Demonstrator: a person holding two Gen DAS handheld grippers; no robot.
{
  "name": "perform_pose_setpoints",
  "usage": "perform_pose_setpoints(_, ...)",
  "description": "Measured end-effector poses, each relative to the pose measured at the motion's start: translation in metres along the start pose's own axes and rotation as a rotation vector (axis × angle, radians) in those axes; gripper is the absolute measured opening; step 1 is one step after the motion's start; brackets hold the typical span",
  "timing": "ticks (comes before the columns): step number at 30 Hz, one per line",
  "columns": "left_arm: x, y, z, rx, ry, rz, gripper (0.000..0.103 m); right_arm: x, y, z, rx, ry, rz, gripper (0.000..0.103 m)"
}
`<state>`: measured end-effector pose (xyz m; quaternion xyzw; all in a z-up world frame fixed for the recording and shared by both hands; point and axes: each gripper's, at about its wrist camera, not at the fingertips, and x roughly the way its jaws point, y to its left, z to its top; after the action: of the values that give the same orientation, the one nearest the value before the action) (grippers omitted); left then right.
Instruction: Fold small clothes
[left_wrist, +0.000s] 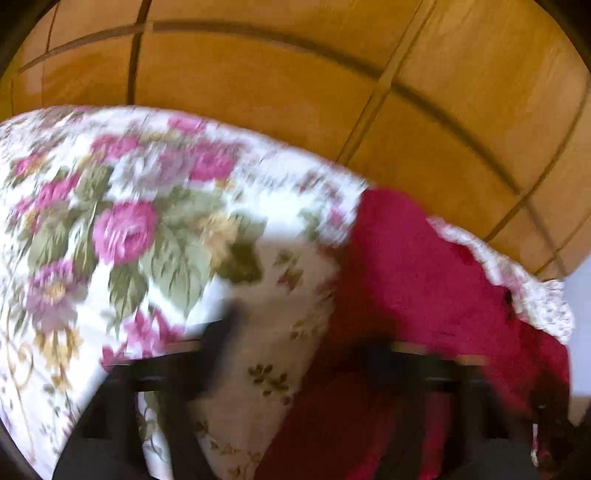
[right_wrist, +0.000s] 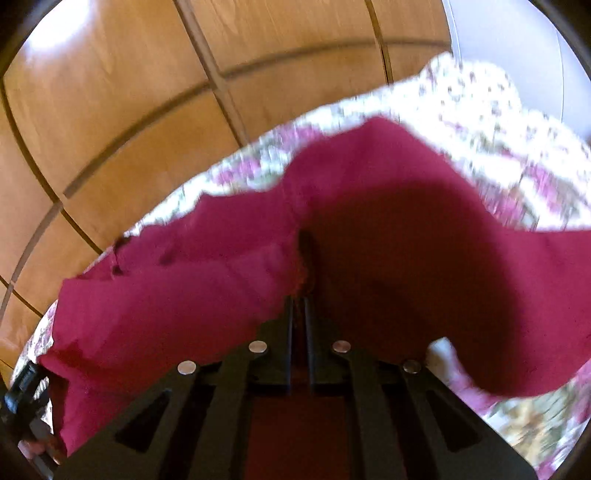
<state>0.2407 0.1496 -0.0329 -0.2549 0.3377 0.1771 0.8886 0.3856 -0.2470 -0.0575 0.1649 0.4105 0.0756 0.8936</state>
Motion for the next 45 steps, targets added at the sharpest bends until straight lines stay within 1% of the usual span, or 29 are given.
perform_pose_setpoints(1, -0.008, -0.006, 0.001, 0.039, -0.042, -0.007, 0.026, -0.003, 0.001, 0.001, 0.011, -0.012, 0.024, 0.005)
perform_pose_setpoints(2, -0.025, -0.014, -0.001, 0.109, -0.142, 0.002, 0.023, -0.007, 0.002, 0.002, 0.015, -0.021, 0.042, 0.005)
perform_pose_setpoints(4, -0.046, -0.023, -0.007, 0.197, -0.268, 0.018, 0.023, -0.013, 0.009, 0.004, -0.006, -0.034, 0.040, 0.005)
perform_pose_setpoints(5, -0.048, -0.026, -0.011, 0.234, -0.293, 0.046, 0.023, -0.012, 0.016, 0.003, -0.024, -0.031, 0.028, 0.005)
perform_pose_setpoints(6, -0.043, -0.026, -0.013, 0.242, -0.271, 0.070, 0.028, -0.009, 0.017, 0.001, -0.048, -0.019, 0.008, 0.005)
perform_pose_setpoints(7, -0.034, -0.022, -0.013, 0.225, -0.230, 0.086, 0.037, -0.002, 0.016, -0.001, -0.052, -0.002, -0.005, 0.005)
perform_pose_setpoints(8, -0.020, -0.011, -0.009, 0.162, -0.162, 0.112, 0.054, -0.001, 0.009, -0.005, -0.038, 0.015, -0.003, 0.005)
perform_pose_setpoints(9, -0.010, -0.002, -0.006, 0.110, -0.111, 0.131, 0.075, 0.004, 0.004, -0.007, -0.010, 0.027, 0.009, 0.005)
perform_pose_setpoints(10, 0.001, 0.007, -0.003, 0.062, -0.047, 0.145, 0.079, 0.006, 0.001, -0.006, 0.001, 0.032, 0.016, 0.005)
perform_pose_setpoints(11, 0.011, 0.019, -0.002, 0.004, 0.025, 0.119, 0.081, 0.007, 0.000, -0.005, 0.004, 0.039, 0.028, 0.006)
perform_pose_setpoints(13, 0.008, 0.032, -0.001, -0.059, 0.024, 0.050, 0.087, 0.005, 0.000, -0.005, 0.006, 0.038, 0.048, 0.016)
perform_pose_setpoints(14, 0.003, 0.034, -0.003, -0.062, 0.018, 0.063, 0.093, 0.004, 0.000, -0.006, 0.006, 0.034, 0.062, 0.030)
perform_pose_setpoints(15, 0.002, 0.033, -0.004, -0.060, 0.018, 0.071, 0.093, 0.001, 0.001, -0.007, -0.003, 0.030, 0.087, 0.044)
perform_pose_setpoints(16, -0.001, 0.033, -0.006, -0.060, 0.021, 0.072, 0.093, -0.002, 0.003, -0.008, -0.016, 0.025, 0.090, 0.051)
perform_pose_setpoints(18, -0.012, 0.037, -0.012, -0.076, 0.011, 0.064, 0.093, -0.011, 0.010, -0.011, -0.048, -0.001, 0.049, 0.078)
perform_pose_setpoints(21, -0.033, 0.040, -0.019, -0.108, -0.031, 0.040, 0.093, -0.025, 0.011, -0.014, -0.071, -0.041, -0.039, 0.091)
perform_pose_setpoints(22, -0.042, 0.041, -0.022, -0.116, -0.053, 0.038, 0.093, -0.028, 0.008, -0.015, -0.069, -0.039, -0.069, 0.091)
perform_pose_setpoints(23, -0.058, 0.042, -0.025, -0.138, -0.102, 0.047, 0.093, -0.029, 0.005, -0.016, -0.066, -0.030, -0.089, 0.091)
perform_pose_setpoints(25, -0.078, 0.038, -0.031, -0.172, -0.183, 0.021, 0.093, -0.031, -0.004, -0.021, -0.052, -0.007, -0.122, 0.091)
perform_pose_setpoints(27, -0.089, 0.027, -0.032, -0.149, -0.243, -0.014, 0.093, -0.034, -0.018, -0.025, 0.004, 0.024, -0.126, 0.091)
perform_pose_setpoints(28, -0.090, 0.017, -0.030, -0.106, -0.256, -0.029, 0.093, -0.035, -0.024, -0.026, 0.034, 0.034, -0.112, 0.091)
perform_pose_setpoints(31, -0.073, -0.012, -0.024, 0.008, -0.210, -0.061, 0.093, -0.046, -0.038, -0.029, 0.113, 0.042, -0.071, 0.092)
perform_pose_setpoints(33, -0.051, -0.032, -0.023, 0.119, -0.156, -0.095, 0.093, -0.057, -0.050, -0.031, 0.182, 0.033, -0.035, 0.092)
perform_pose_setpoints(35, -0.031, -0.039, -0.024, 0.167, -0.098, -0.075, 0.093, -0.070, -0.066, -0.034, 0.274, 0.018, 0.004, 0.092)
perform_pose_setpoints(38, -0.002, -0.031, -0.029, 0.123, 0.032, -0.077, 0.093, -0.083, -0.095, -0.036, 0.443, -0.011, 0.031, 0.092)
perform_pose_setpoints(39, 0.004, -0.024, -0.028, 0.093, 0.056, -0.086, 0.093, -0.092, -0.113, -0.040, 0.539, -0.045, 0.027, 0.091)
perform_pose_setpoints(40, 0.004, -0.019, -0.028, 0.069, 0.059, -0.108, 0.093, -0.097, -0.126, -0.042, 0.601, -0.067, 0.025, 0.091)
perform_pose_setpoints(42, -0.001, -0.018, -0.029, 0.065, 0.038, -0.109, 0.093, -0.103, -0.149, -0.045, 0.709, -0.106, 0.036, 0.090)
perform_pose_setpoints(45, -0.002, -0.018, -0.033, 0.064, 0.037, -0.104, 0.093, -0.107, -0.176, -0.043, 0.810, -0.162, 0.036, 0.079)
